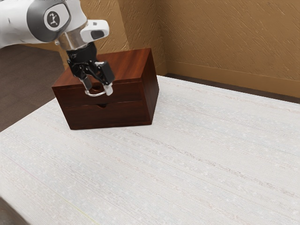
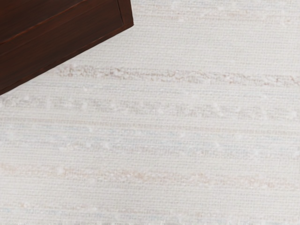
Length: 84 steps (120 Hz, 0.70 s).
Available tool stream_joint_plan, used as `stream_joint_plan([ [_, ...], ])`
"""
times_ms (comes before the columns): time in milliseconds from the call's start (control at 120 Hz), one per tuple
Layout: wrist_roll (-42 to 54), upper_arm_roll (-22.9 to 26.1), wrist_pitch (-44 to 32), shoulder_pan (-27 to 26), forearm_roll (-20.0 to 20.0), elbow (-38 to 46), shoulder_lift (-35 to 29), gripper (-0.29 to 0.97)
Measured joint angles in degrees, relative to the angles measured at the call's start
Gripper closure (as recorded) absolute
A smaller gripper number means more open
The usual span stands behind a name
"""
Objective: Pull the drawer handle with one arm to open the drawer
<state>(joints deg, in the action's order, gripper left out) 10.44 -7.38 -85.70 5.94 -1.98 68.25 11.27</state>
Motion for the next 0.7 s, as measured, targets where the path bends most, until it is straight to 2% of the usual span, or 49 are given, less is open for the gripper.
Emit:
stream_joint_plan([
  [133, 0.15, 0.39, 0.61, -0.13, -0.86, 4.71, -2.28, 0.03],
  [208, -0.61, 1.16, 1.09, -0.37, -1.22, 11.1, -6.87, 0.02],
  [325, -5.23, 3.7, 2.44, -1.25, -1.52, 12.29, -8.86, 0.02],
  [433, -17.3, 4.24, 3.83, -3.51, -2.8, 12.2, -9.92, 0.02],
  [583, -39.91, 4.04, 4.02, -5.95, -4.24, 12.07, -9.68, 0.02],
  [700, -55.36, 3.87, 3.96, -5.42, -4.35, 11.79, -8.58, 0.03],
])
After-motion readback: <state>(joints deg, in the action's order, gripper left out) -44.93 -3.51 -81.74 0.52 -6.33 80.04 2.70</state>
